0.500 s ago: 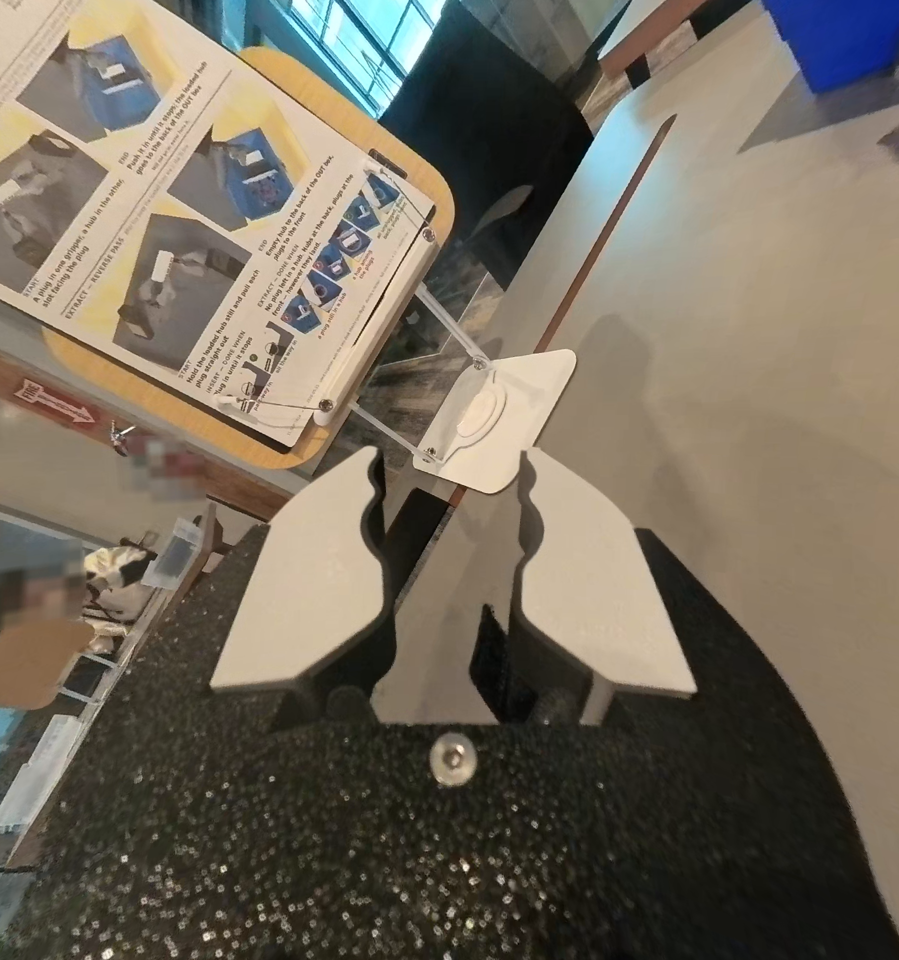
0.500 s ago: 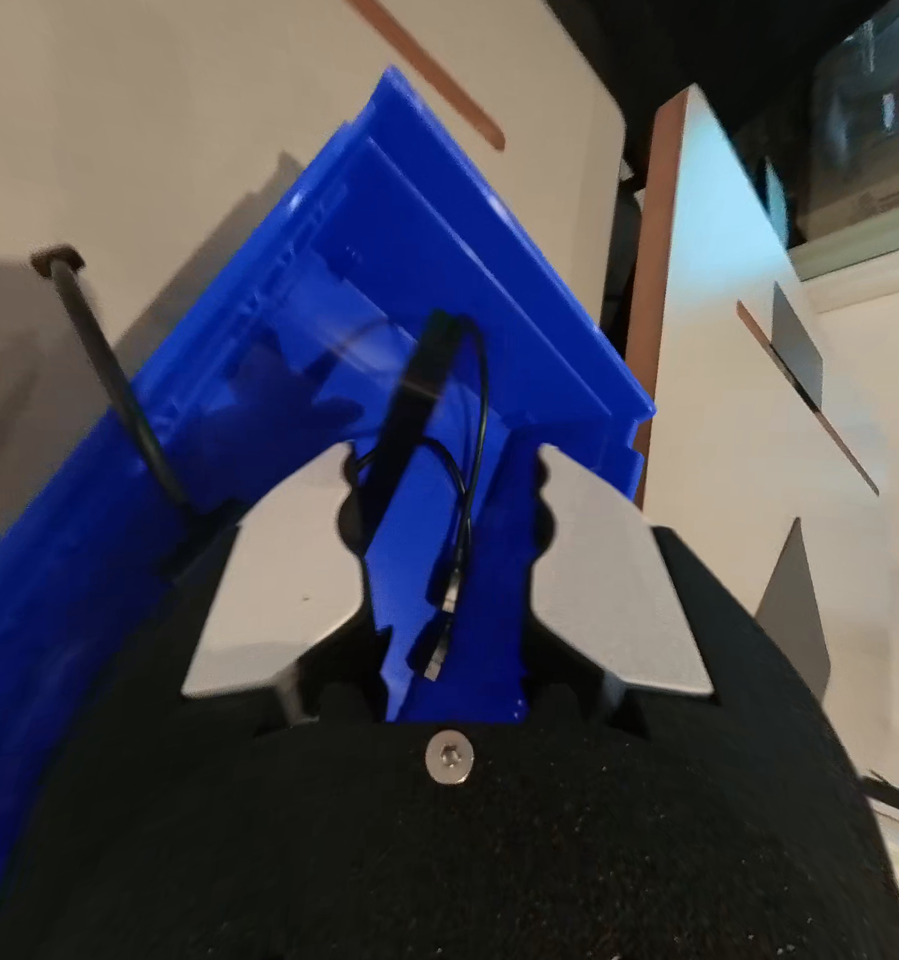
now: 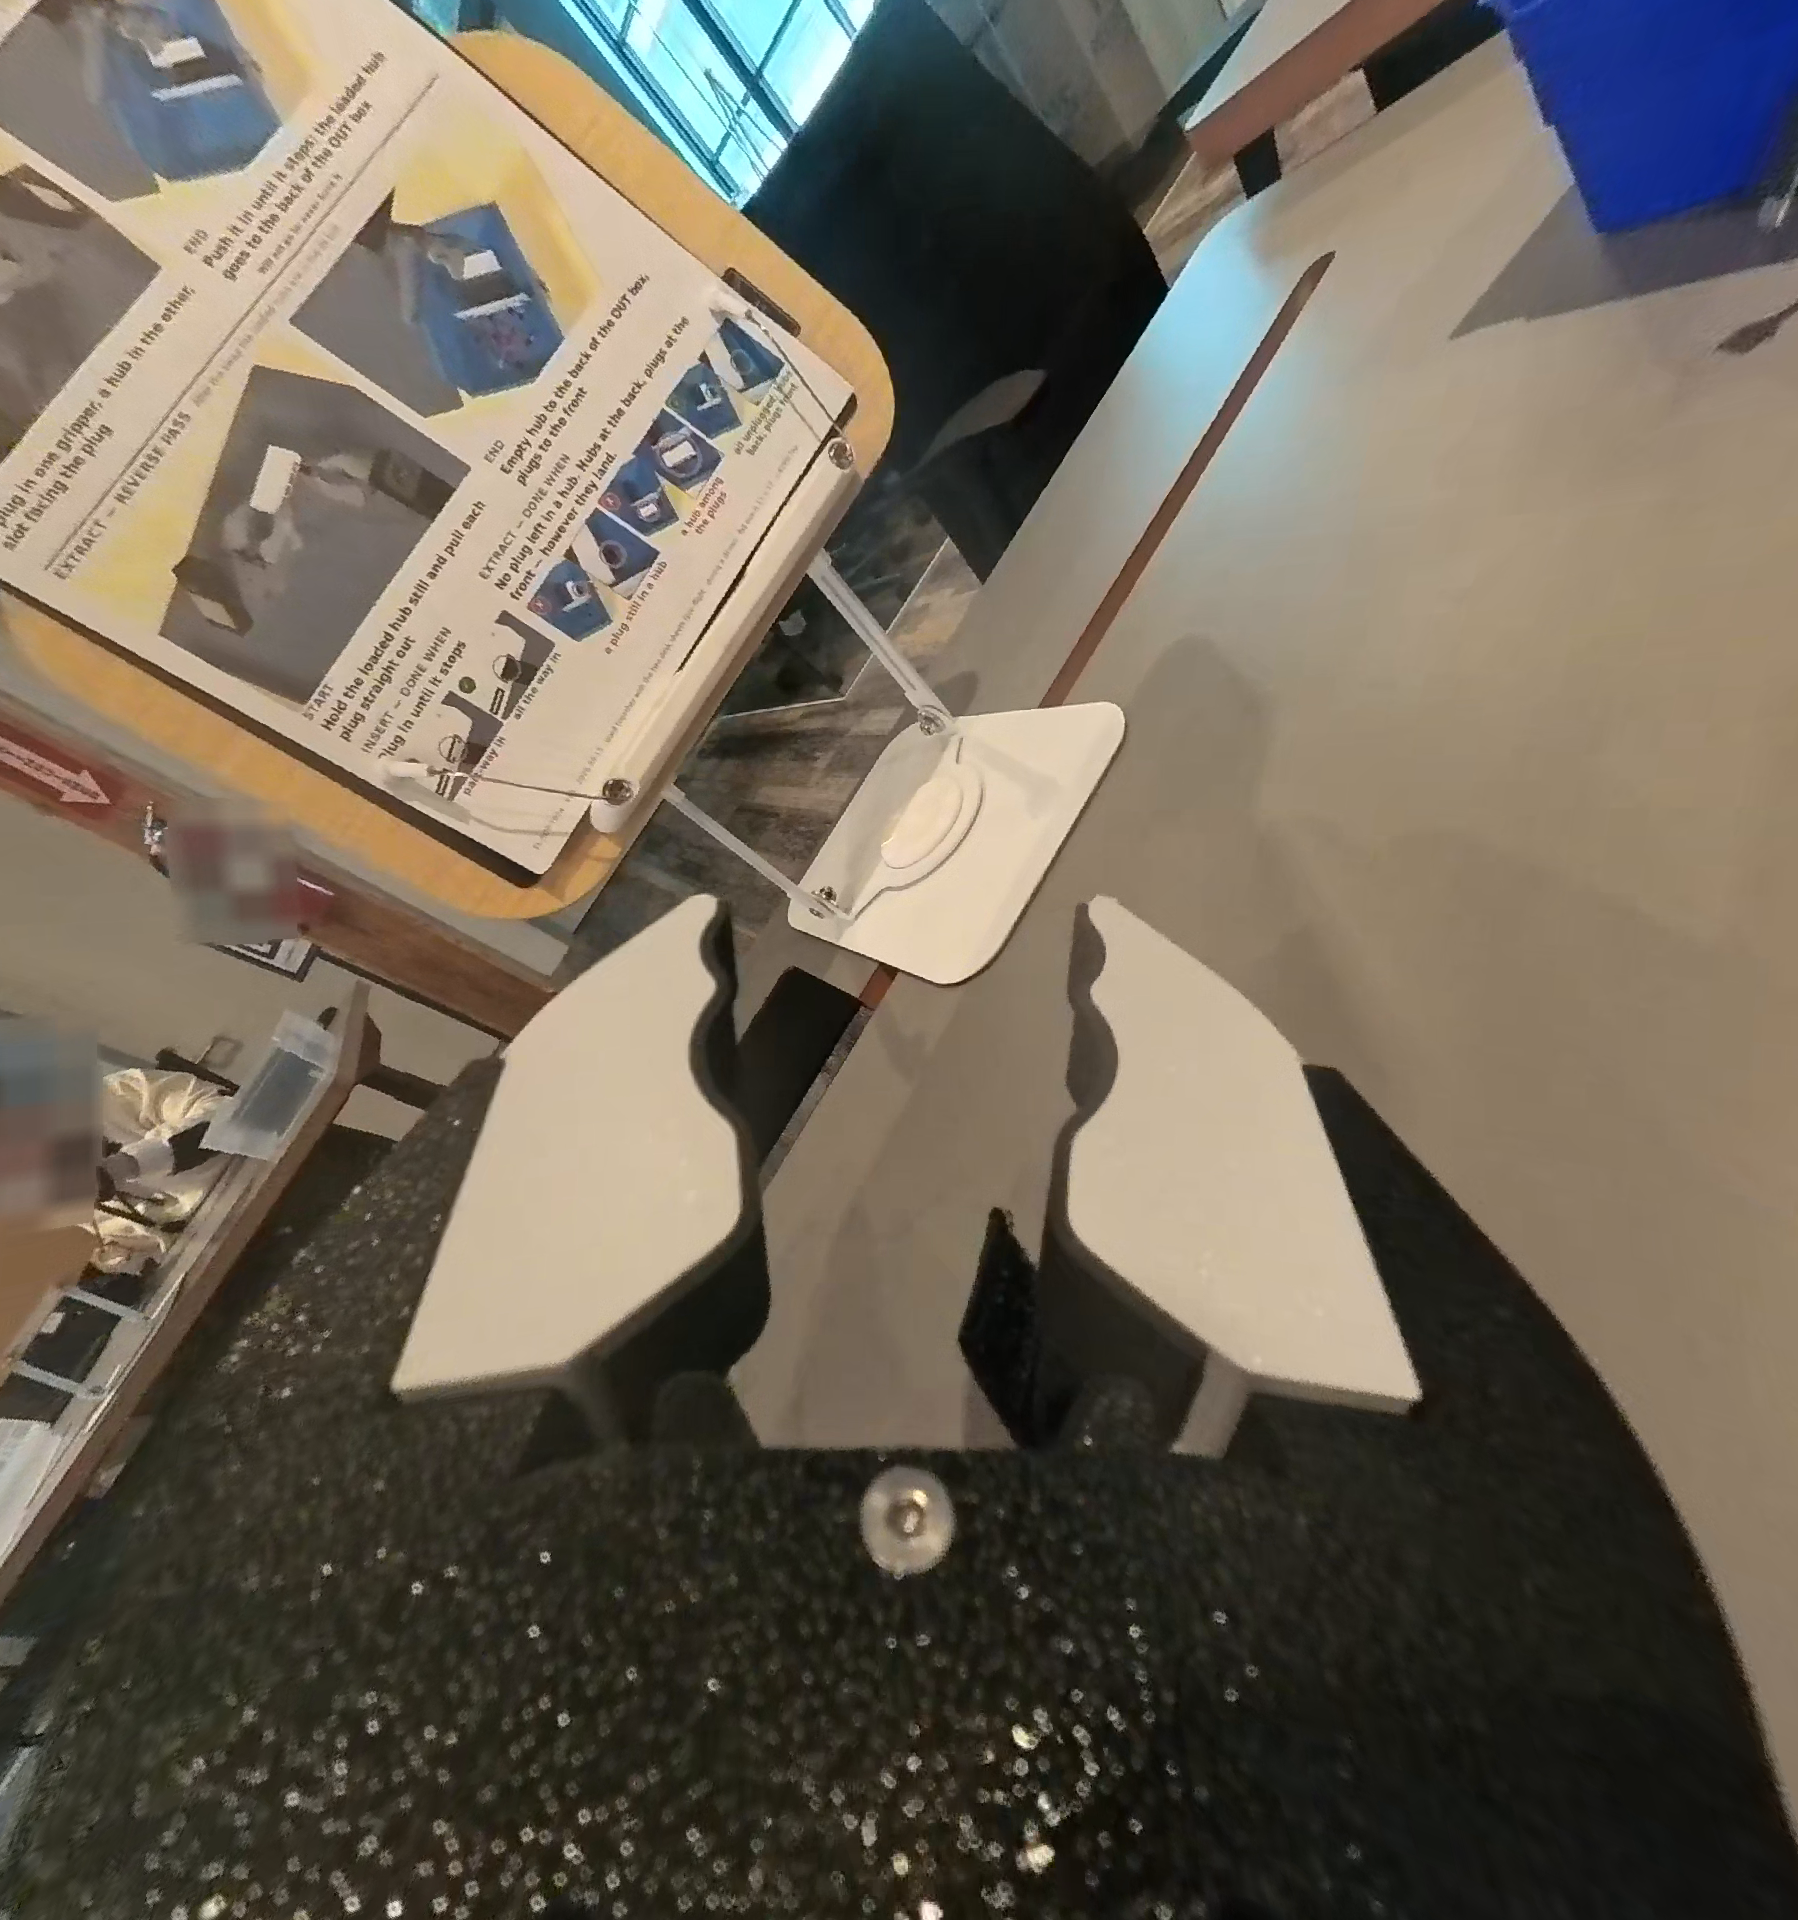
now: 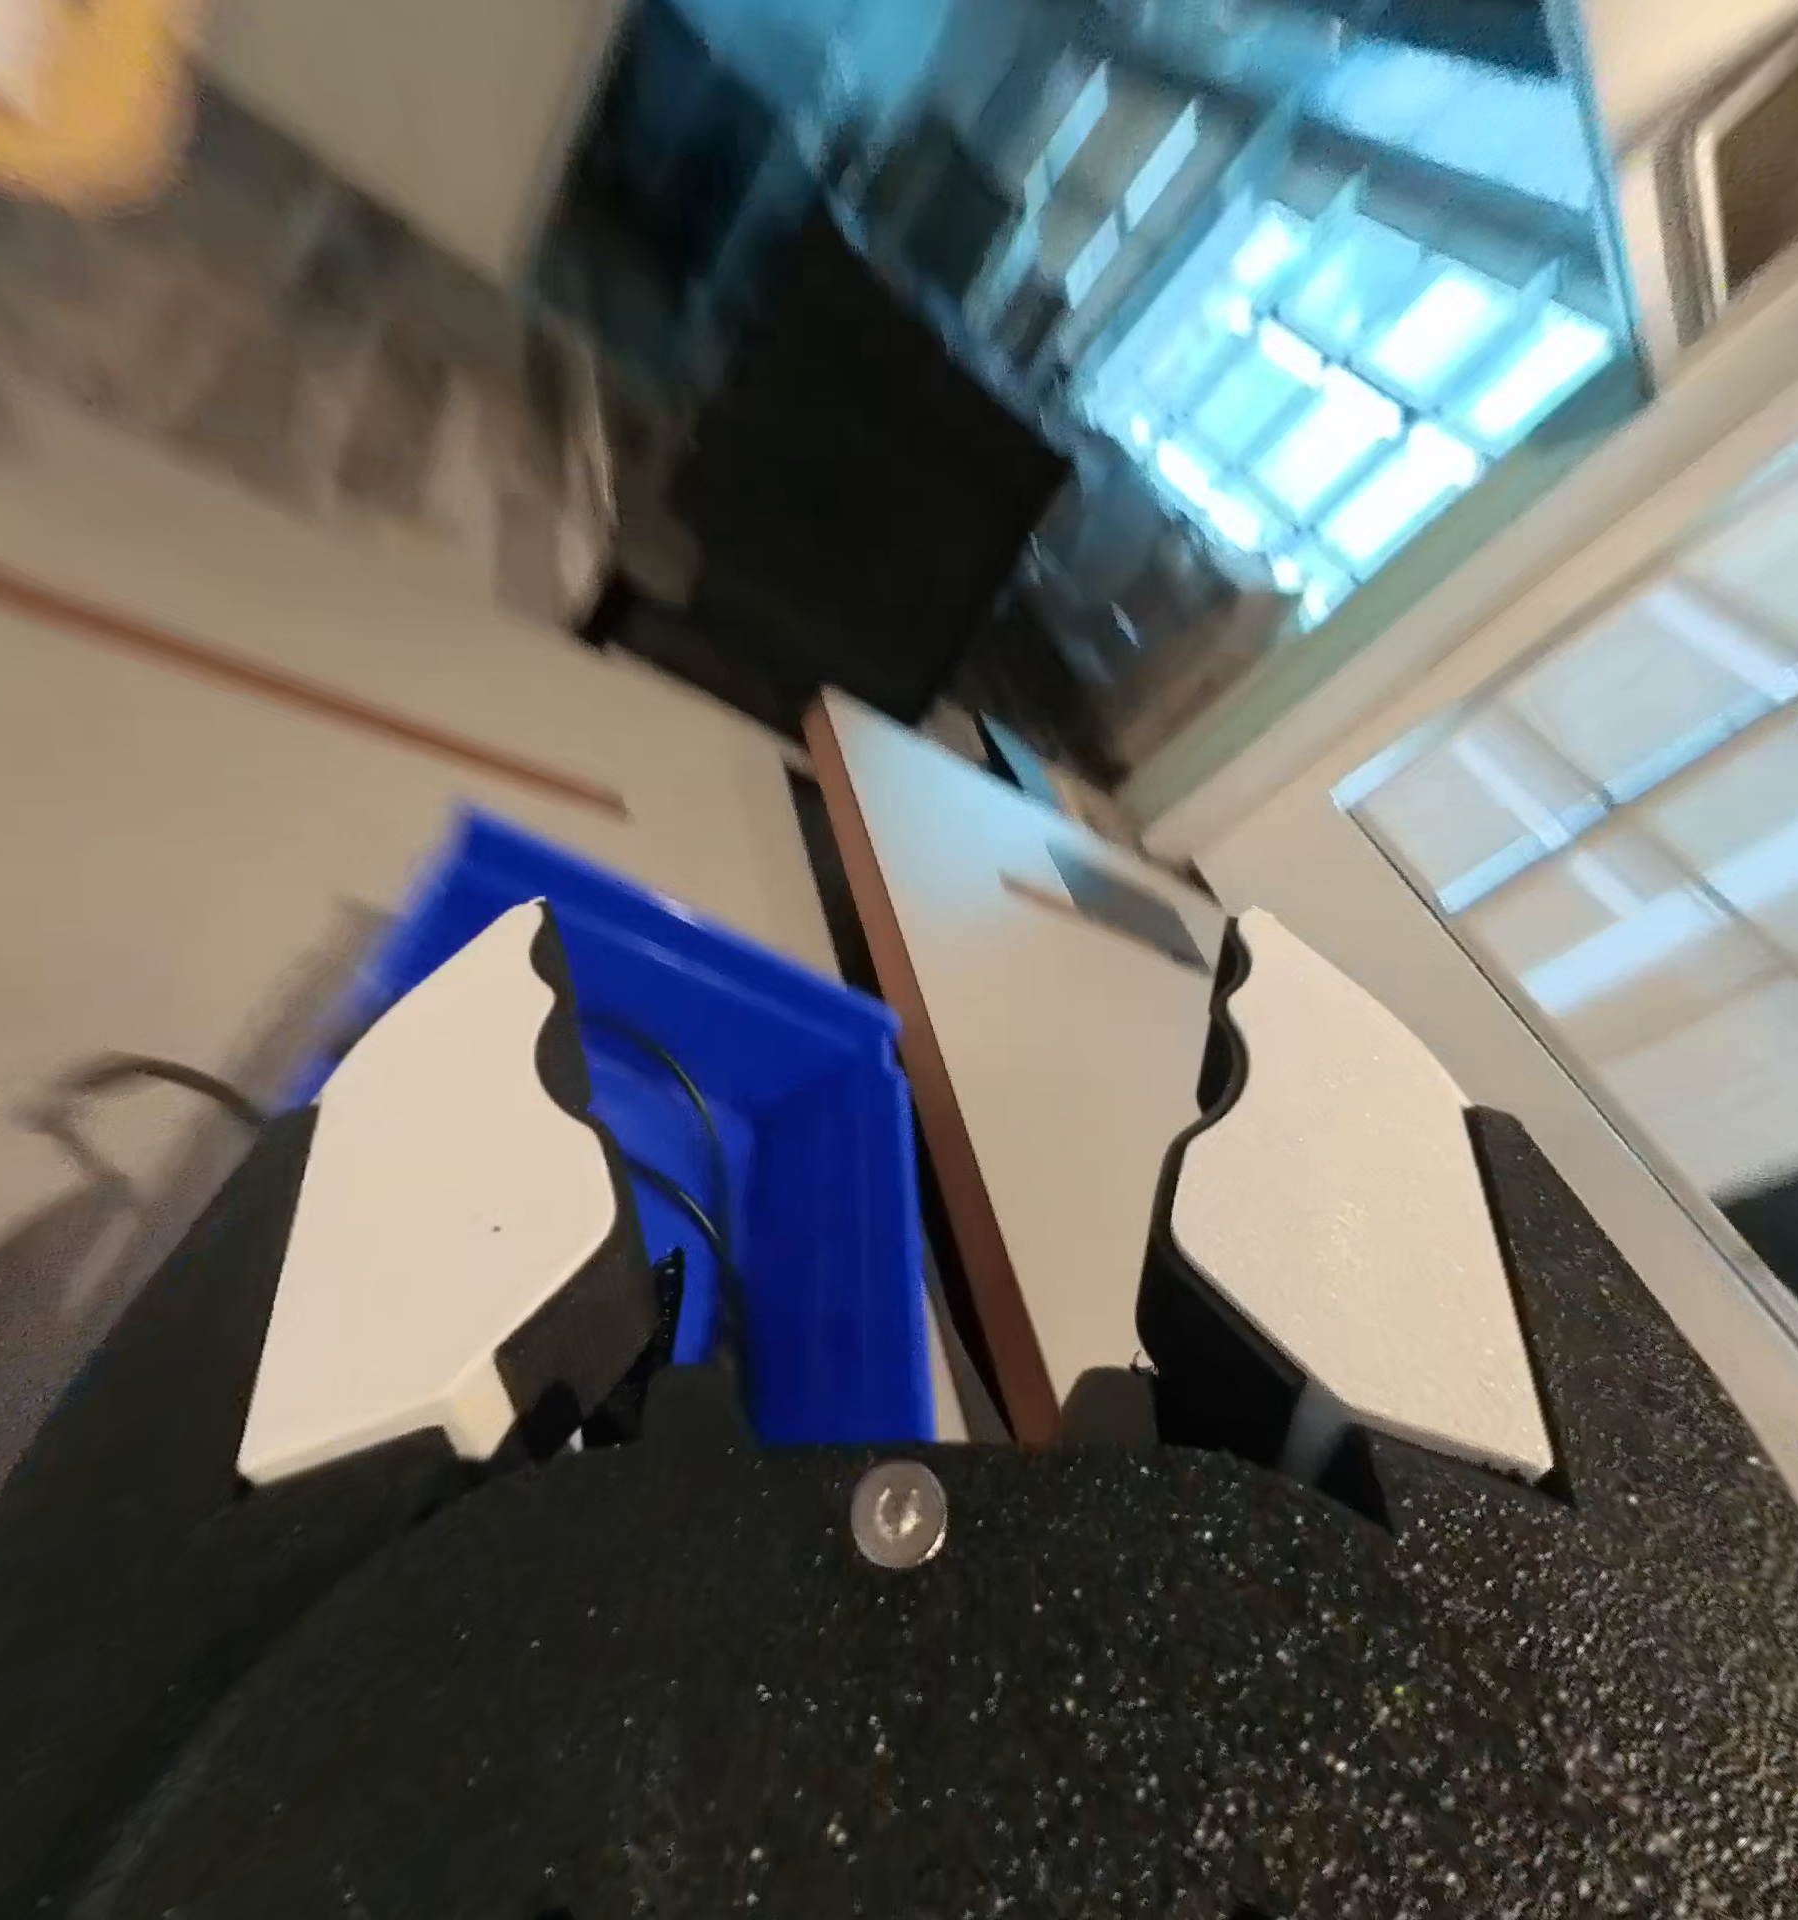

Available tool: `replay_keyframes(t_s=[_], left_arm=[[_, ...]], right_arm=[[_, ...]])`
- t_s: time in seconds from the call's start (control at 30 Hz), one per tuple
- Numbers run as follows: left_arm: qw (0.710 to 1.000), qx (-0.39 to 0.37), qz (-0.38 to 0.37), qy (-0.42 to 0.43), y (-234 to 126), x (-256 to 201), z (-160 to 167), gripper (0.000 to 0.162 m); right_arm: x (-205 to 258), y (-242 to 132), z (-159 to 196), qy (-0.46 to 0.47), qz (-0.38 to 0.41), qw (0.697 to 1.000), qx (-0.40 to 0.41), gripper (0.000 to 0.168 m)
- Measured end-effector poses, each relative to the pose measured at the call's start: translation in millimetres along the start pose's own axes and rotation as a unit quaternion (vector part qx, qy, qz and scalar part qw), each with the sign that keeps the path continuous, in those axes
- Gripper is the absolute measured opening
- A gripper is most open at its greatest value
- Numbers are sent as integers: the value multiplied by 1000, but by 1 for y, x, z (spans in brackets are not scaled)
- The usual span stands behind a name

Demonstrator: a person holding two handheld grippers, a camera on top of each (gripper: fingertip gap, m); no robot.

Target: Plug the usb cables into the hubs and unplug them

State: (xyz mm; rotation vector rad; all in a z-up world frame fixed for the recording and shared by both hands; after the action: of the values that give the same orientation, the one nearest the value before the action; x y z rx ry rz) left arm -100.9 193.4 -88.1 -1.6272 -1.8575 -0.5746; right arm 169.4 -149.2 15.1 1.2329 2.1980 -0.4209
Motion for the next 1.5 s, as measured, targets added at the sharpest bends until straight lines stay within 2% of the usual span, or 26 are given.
replay_keyframes(t_s=[0.13, 0.27, 0.4, 0.5, 0.57, 0.63, 0.7, 0.9, 1.03, 1.13, 1.33, 1.43, 1.5], left_arm=[[1000, -2, -1, 3, 0, -1, -1, 61], [1000, -2, 1, 6, 1, -4, -1, 61], [1000, 2, 4, 8, 3, -8, 3, 62], [1000, 5, 8, 9, 5, -12, 6, 62], [1000, 7, 10, 11, 5, -14, 8, 62], [1000, 8, 11, 16, 7, -17, 11, 61], [1000, 13, 13, 23, 10, -20, 15, 61], [998, 33, 42, 13, 15, -32, 29, 67], [996, 28, 80, -16, 11, -36, 24, 69], [999, 13, 40, 22, 3, -19, 13, 63], [1000, -15, -2, 1, -14, 14, -16, 64], [1000, 17, -20, 13, -32, 36, -14, 56], [998, 66, -19, 10, -51, 46, -3, 58]], right_arm=[[50, -22, -64, 53, -87, 987, -123, 108], [137, -40, -108, 115, -230, 944, -206, 103], [222, -40, -116, 134, -311, 909, -244, 100], [258, -29, -107, 153, -300, 900, -278, 96], [269, -26, -95, 185, -273, 893, -306, 85], [282, -35, -86, 237, -294, 870, -318, 79], [294, -41, -78, 253, -312, 859, -317, 79], [299, -39, -79, 230, -296, 861, -343, 80], [296, -39, -81, 224, -289, 861, -353, 81], [289, -34, -86, 237, -269, 862, -358, 84], [288, -34, -86, 232, -266, 862, -363, 86], [289, -36, -87, 231, -277, 858, -366, 86], [287, -38, -89, 237, -279, 854, -371, 85]])
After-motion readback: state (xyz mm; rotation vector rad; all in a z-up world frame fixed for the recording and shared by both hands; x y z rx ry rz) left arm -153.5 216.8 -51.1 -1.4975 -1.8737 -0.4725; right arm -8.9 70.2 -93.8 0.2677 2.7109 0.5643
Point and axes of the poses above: each gripper's, where its closed fingertips meet, y out along the fingers, z out of its underside, x = y × z across the jaws, the point moved 1 cm from there along -y, back along the fingers, and after that the axes turned 9 degrees about -x, right-handed, at the moved point
